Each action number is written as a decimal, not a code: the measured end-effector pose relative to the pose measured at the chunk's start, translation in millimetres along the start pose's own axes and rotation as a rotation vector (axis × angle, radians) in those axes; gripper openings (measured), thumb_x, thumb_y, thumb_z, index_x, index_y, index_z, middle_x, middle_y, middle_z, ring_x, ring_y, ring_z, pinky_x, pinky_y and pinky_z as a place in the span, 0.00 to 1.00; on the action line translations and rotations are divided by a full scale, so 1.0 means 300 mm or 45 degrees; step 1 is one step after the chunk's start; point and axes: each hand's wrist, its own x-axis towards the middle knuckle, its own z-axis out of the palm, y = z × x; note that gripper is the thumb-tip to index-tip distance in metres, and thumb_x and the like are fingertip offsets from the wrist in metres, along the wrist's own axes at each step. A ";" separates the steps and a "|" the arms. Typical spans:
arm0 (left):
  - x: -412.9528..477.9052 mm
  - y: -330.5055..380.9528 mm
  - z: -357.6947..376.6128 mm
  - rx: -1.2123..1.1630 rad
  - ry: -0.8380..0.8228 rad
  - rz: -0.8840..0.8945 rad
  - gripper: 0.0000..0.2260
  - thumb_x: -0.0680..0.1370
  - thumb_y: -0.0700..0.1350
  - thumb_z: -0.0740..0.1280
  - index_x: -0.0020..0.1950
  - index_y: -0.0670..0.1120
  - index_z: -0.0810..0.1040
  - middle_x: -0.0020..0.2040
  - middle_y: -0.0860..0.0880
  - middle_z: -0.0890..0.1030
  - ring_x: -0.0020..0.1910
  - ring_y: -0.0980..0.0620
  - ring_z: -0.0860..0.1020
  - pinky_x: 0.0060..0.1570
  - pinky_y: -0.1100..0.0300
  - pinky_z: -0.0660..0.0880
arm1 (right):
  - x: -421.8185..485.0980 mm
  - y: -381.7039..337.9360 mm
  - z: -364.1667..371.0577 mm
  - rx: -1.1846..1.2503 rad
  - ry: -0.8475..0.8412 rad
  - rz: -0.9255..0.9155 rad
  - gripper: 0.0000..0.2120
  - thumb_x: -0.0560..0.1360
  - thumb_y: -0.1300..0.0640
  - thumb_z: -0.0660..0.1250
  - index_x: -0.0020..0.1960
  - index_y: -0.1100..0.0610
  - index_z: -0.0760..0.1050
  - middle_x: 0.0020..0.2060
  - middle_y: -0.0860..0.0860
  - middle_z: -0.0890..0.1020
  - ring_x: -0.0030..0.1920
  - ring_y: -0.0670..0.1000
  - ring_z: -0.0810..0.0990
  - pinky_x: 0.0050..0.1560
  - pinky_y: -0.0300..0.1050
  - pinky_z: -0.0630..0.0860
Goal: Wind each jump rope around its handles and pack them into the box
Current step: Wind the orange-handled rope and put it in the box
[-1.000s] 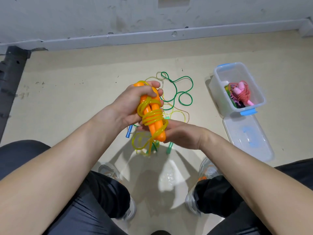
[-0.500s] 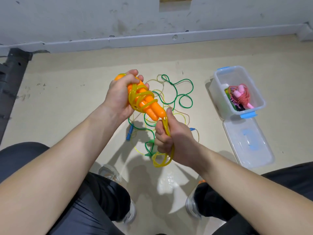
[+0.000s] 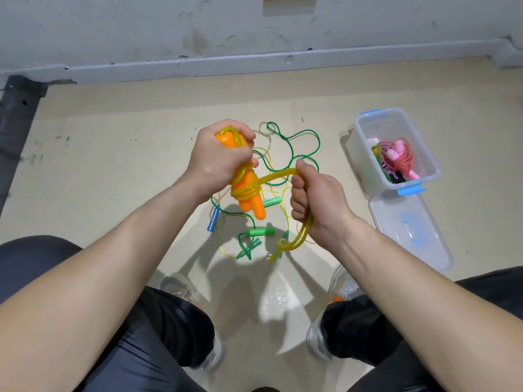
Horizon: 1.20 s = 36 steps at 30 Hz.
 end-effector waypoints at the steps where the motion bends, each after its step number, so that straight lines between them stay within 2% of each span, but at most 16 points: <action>1: 0.001 -0.002 0.013 0.015 0.088 0.062 0.15 0.67 0.27 0.70 0.43 0.47 0.80 0.39 0.50 0.80 0.35 0.44 0.82 0.39 0.52 0.82 | -0.022 -0.007 0.027 0.044 -0.033 0.015 0.20 0.84 0.46 0.59 0.35 0.52 0.65 0.23 0.47 0.59 0.23 0.48 0.57 0.24 0.38 0.56; 4: -0.003 0.000 0.060 -0.067 0.344 0.125 0.13 0.64 0.35 0.70 0.42 0.51 0.80 0.38 0.54 0.80 0.42 0.37 0.83 0.43 0.45 0.82 | -0.095 0.019 0.110 0.103 -0.164 0.046 0.17 0.86 0.49 0.54 0.41 0.55 0.69 0.23 0.47 0.64 0.22 0.49 0.64 0.24 0.35 0.64; 6: 0.000 0.012 0.081 -0.312 0.479 0.016 0.11 0.68 0.33 0.69 0.44 0.48 0.80 0.36 0.51 0.79 0.38 0.39 0.84 0.42 0.45 0.82 | -0.128 0.084 0.145 0.083 -0.287 0.007 0.15 0.86 0.50 0.51 0.46 0.55 0.70 0.25 0.47 0.66 0.23 0.49 0.63 0.28 0.37 0.70; 8: 0.009 0.031 0.079 -0.612 0.555 -0.177 0.09 0.74 0.30 0.67 0.47 0.44 0.78 0.35 0.47 0.77 0.34 0.43 0.82 0.39 0.47 0.81 | -0.133 0.148 0.153 -0.042 -0.352 0.002 0.17 0.86 0.47 0.52 0.46 0.54 0.72 0.26 0.47 0.63 0.25 0.49 0.59 0.30 0.39 0.70; 11: 0.021 0.052 0.049 -0.950 0.449 -0.408 0.08 0.77 0.31 0.65 0.51 0.42 0.74 0.38 0.44 0.75 0.31 0.44 0.80 0.36 0.54 0.80 | -0.075 0.190 0.102 -0.320 -0.358 -0.010 0.24 0.83 0.39 0.56 0.34 0.51 0.73 0.26 0.48 0.61 0.27 0.49 0.58 0.32 0.43 0.61; 14: 0.009 0.056 0.037 -1.115 0.175 -0.594 0.07 0.78 0.33 0.63 0.54 0.44 0.73 0.39 0.44 0.76 0.32 0.46 0.80 0.37 0.55 0.79 | 0.014 0.159 0.008 -0.711 -0.442 -0.140 0.25 0.78 0.37 0.64 0.28 0.51 0.68 0.26 0.47 0.65 0.29 0.48 0.62 0.36 0.46 0.60; 17: -0.020 0.056 0.033 -1.049 -0.163 -0.679 0.08 0.78 0.34 0.61 0.54 0.44 0.74 0.42 0.44 0.77 0.35 0.46 0.80 0.41 0.53 0.79 | 0.090 0.071 -0.088 -0.924 -0.535 -0.317 0.13 0.70 0.44 0.71 0.32 0.50 0.77 0.28 0.42 0.75 0.31 0.40 0.70 0.38 0.37 0.67; 19: -0.033 0.056 0.033 -0.835 -0.332 -0.637 0.09 0.78 0.32 0.61 0.54 0.44 0.75 0.43 0.44 0.78 0.35 0.45 0.80 0.40 0.51 0.80 | 0.120 0.021 -0.135 -1.082 -0.595 -0.381 0.09 0.73 0.47 0.74 0.36 0.48 0.81 0.30 0.43 0.77 0.34 0.42 0.72 0.41 0.42 0.69; 21: -0.039 0.054 0.036 -0.527 -0.359 -0.522 0.10 0.78 0.30 0.62 0.52 0.43 0.78 0.42 0.44 0.79 0.35 0.43 0.81 0.38 0.48 0.82 | 0.128 -0.015 -0.161 -1.359 -0.543 -0.474 0.12 0.76 0.46 0.73 0.36 0.48 0.79 0.29 0.44 0.76 0.32 0.45 0.71 0.39 0.46 0.68; 24: -0.034 0.046 0.047 -0.241 -0.263 -0.338 0.10 0.76 0.28 0.66 0.49 0.42 0.79 0.42 0.43 0.79 0.34 0.43 0.82 0.38 0.48 0.82 | 0.097 -0.058 -0.146 -1.900 -0.293 -0.580 0.23 0.74 0.34 0.68 0.35 0.53 0.74 0.27 0.46 0.74 0.32 0.49 0.72 0.34 0.46 0.67; 25: -0.032 0.041 0.051 -0.165 -0.205 -0.268 0.11 0.75 0.28 0.66 0.48 0.42 0.79 0.42 0.44 0.79 0.34 0.43 0.82 0.38 0.48 0.82 | 0.079 -0.066 -0.131 -1.955 -0.247 -0.584 0.25 0.74 0.34 0.66 0.36 0.55 0.74 0.28 0.48 0.75 0.33 0.50 0.74 0.34 0.47 0.68; 27: -0.020 0.027 0.058 -0.077 -0.059 -0.141 0.13 0.73 0.26 0.66 0.45 0.44 0.80 0.39 0.46 0.79 0.34 0.42 0.82 0.39 0.46 0.82 | 0.046 -0.078 -0.100 -1.807 -0.269 -0.523 0.21 0.78 0.41 0.64 0.39 0.58 0.77 0.29 0.50 0.76 0.34 0.51 0.74 0.37 0.48 0.70; 30: 0.003 0.022 0.063 -0.121 0.182 -0.025 0.15 0.71 0.25 0.65 0.44 0.44 0.79 0.38 0.48 0.79 0.35 0.43 0.82 0.38 0.49 0.82 | -0.013 -0.045 -0.042 -1.268 -0.206 -0.395 0.15 0.77 0.52 0.62 0.40 0.61 0.78 0.28 0.48 0.74 0.30 0.50 0.70 0.38 0.47 0.69; 33: 0.005 0.028 0.083 -0.237 0.349 0.070 0.13 0.70 0.28 0.66 0.44 0.45 0.79 0.39 0.47 0.79 0.37 0.41 0.82 0.40 0.47 0.83 | -0.080 0.035 0.038 -0.755 0.036 -0.372 0.12 0.79 0.52 0.63 0.40 0.56 0.77 0.26 0.45 0.78 0.27 0.47 0.73 0.38 0.49 0.74; 35: -0.004 0.032 0.105 -0.364 0.442 0.031 0.11 0.73 0.29 0.67 0.44 0.45 0.79 0.38 0.47 0.79 0.37 0.40 0.82 0.42 0.44 0.83 | -0.123 0.066 0.082 -0.664 0.173 -0.438 0.11 0.81 0.50 0.64 0.45 0.55 0.76 0.26 0.47 0.80 0.26 0.47 0.76 0.39 0.45 0.76; 36: -0.008 0.034 0.114 -0.443 0.481 -0.020 0.10 0.74 0.29 0.67 0.45 0.45 0.78 0.37 0.47 0.79 0.36 0.41 0.82 0.42 0.42 0.82 | -0.142 0.073 0.098 -0.635 0.188 -0.477 0.12 0.81 0.49 0.64 0.43 0.55 0.74 0.26 0.49 0.81 0.26 0.48 0.77 0.38 0.45 0.76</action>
